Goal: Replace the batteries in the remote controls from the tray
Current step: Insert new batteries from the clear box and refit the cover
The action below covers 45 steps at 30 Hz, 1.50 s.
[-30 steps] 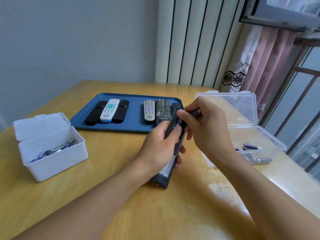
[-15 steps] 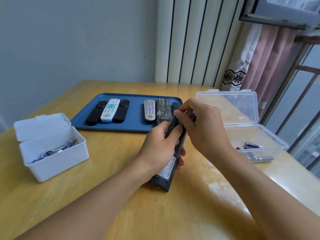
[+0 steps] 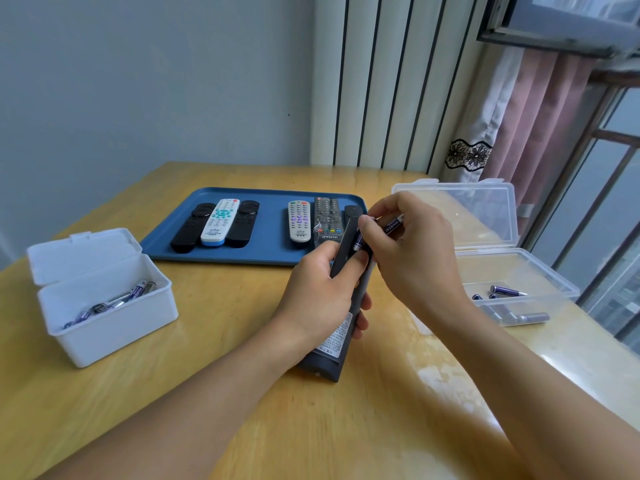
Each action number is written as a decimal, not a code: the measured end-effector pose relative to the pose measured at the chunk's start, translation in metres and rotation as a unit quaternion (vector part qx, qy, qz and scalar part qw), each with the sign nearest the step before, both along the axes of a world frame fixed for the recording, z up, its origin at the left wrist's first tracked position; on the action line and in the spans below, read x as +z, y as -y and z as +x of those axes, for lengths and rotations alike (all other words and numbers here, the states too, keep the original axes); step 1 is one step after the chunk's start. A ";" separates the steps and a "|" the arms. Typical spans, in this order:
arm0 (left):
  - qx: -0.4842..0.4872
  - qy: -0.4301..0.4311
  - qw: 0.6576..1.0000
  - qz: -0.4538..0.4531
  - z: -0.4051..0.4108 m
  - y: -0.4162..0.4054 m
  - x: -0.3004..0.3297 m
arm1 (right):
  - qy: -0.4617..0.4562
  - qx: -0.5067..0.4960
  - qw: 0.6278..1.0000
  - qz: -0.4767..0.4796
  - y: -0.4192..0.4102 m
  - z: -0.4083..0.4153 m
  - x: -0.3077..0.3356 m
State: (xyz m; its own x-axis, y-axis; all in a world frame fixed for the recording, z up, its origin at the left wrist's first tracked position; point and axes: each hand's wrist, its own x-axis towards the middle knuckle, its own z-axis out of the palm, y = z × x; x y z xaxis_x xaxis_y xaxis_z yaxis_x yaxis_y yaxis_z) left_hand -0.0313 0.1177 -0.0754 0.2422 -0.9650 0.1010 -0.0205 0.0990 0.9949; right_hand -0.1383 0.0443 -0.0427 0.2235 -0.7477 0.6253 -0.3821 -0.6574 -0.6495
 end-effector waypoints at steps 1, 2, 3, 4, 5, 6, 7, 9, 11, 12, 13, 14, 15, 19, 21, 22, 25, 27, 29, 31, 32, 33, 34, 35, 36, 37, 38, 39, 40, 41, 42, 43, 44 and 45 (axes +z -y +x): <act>0.000 0.000 1.000 0.000 0.000 0.000 0.000 | 0.007 -0.007 1.000 0.001 -0.001 0.001 -0.001; 0.001 -0.001 1.000 0.001 0.000 0.000 0.000 | 0.005 -0.013 1.000 0.000 -0.001 0.001 -0.001; 0.003 -0.003 1.000 0.003 0.001 0.000 0.000 | 0.000 -0.015 1.000 -0.002 -0.001 0.002 -0.002; 0.004 -0.005 1.000 0.005 0.001 0.000 0.000 | -0.004 -0.014 1.000 0.000 -0.001 0.003 -0.003; 0.006 -0.007 1.000 0.007 0.001 0.000 0.000 | -0.007 -0.010 1.000 0.005 -0.001 0.003 -0.003; 0.006 -0.007 1.000 0.008 0.002 0.000 0.000 | -0.010 -0.003 1.000 0.008 0.000 0.003 -0.003; 0.006 -0.007 1.000 0.009 0.001 -0.001 0.000 | -0.014 0.004 1.000 0.009 0.000 0.002 -0.002; 0.004 -0.007 1.000 0.008 0.001 -0.002 0.001 | -0.019 0.016 1.000 0.007 0.002 0.000 0.000; 0.003 -0.006 1.000 0.005 0.000 -0.002 0.002 | -0.022 0.026 0.999 0.002 0.004 -0.002 0.003; 0.003 -0.005 1.000 0.005 0.000 -0.002 0.002 | -0.027 0.030 0.999 0.000 0.005 -0.003 0.004; 0.004 -0.007 1.000 0.006 0.000 -0.003 0.002 | -0.039 0.037 0.999 0.000 0.005 -0.004 0.006; 0.006 -0.010 1.000 0.008 0.001 -0.003 0.002 | -0.056 0.046 0.997 0.003 0.006 -0.005 0.007; 0.009 -0.014 1.000 0.012 0.001 -0.003 0.002 | -0.077 0.059 0.995 0.008 0.007 -0.006 0.007; 0.023 -0.017 0.999 0.014 0.007 -0.001 0.004 | 0.004 0.159 0.974 0.161 0.008 -0.010 0.012; 0.028 -0.021 0.999 0.007 0.009 0.000 0.007 | 0.100 0.194 0.928 0.300 0.011 -0.014 0.021; 0.028 -0.026 0.999 0.003 0.009 -0.001 0.008 | 0.131 0.218 0.898 0.359 0.013 -0.017 0.025; 0.014 -0.037 0.999 -0.003 0.007 -0.002 0.009 | 0.178 0.325 0.810 0.455 0.017 -0.026 0.033; -0.001 -0.040 0.999 -0.005 0.006 -0.002 0.009 | 0.179 0.344 0.799 0.460 0.018 -0.029 0.034; -0.014 -0.041 0.999 -0.001 0.005 -0.003 0.009 | 0.161 0.323 0.815 0.454 0.020 -0.029 0.032; -0.027 -0.034 0.999 0.004 0.004 -0.004 0.010 | 0.132 0.293 0.848 0.421 0.021 -0.029 0.030; -0.032 -0.026 0.999 0.006 0.004 -0.004 0.009 | 0.113 0.282 0.866 0.398 0.021 -0.030 0.029; -0.036 -0.016 0.999 0.008 0.004 -0.004 0.010 | 0.088 0.277 0.879 0.379 0.021 -0.031 0.028; -0.038 -0.005 0.999 0.008 0.003 -0.004 0.010 | 0.061 0.277 0.886 0.366 0.020 -0.032 0.027; -0.039 0.003 0.999 0.008 0.003 -0.005 0.010 | 0.037 0.279 0.889 0.362 0.020 -0.033 0.027; -0.041 0.010 0.999 0.007 0.002 -0.005 0.011 | 0.023 0.276 0.888 0.367 0.019 -0.034 0.026; -0.042 0.015 0.999 0.006 0.001 -0.005 0.011 | 0.020 0.270 0.886 0.376 0.020 -0.035 0.027; -0.043 0.021 0.999 0.005 0.001 -0.005 0.011 | 0.023 0.267 0.881 0.389 0.021 -0.035 0.027; -0.044 0.025 0.999 0.003 0.001 -0.006 0.012 | 0.029 0.267 0.875 0.403 0.022 -0.036 0.028; -0.044 0.028 0.999 0.001 0.001 -0.006 0.012 | 0.036 0.269 0.867 0.418 0.022 -0.037 0.028; -0.043 0.029 0.999 0.000 0.001 -0.007 0.012 | 0.044 0.273 0.859 0.431 0.023 -0.036 0.027; -0.043 0.030 0.999 0.000 0.001 -0.007 0.012 | 0.050 0.276 0.853 0.441 0.023 -0.036 0.026; -0.042 0.031 0.999 0.001 0.001 -0.008 0.012 | 0.054 0.277 0.849 0.447 0.023 -0.035 0.025; -0.042 0.031 0.999 0.003 0.001 -0.008 0.012 | 0.058 0.275 0.848 0.450 0.023 -0.034 0.024; -0.041 0.030 0.999 0.005 0.001 -0.008 0.011 | 0.060 0.273 0.849 0.448 0.024 -0.032 0.023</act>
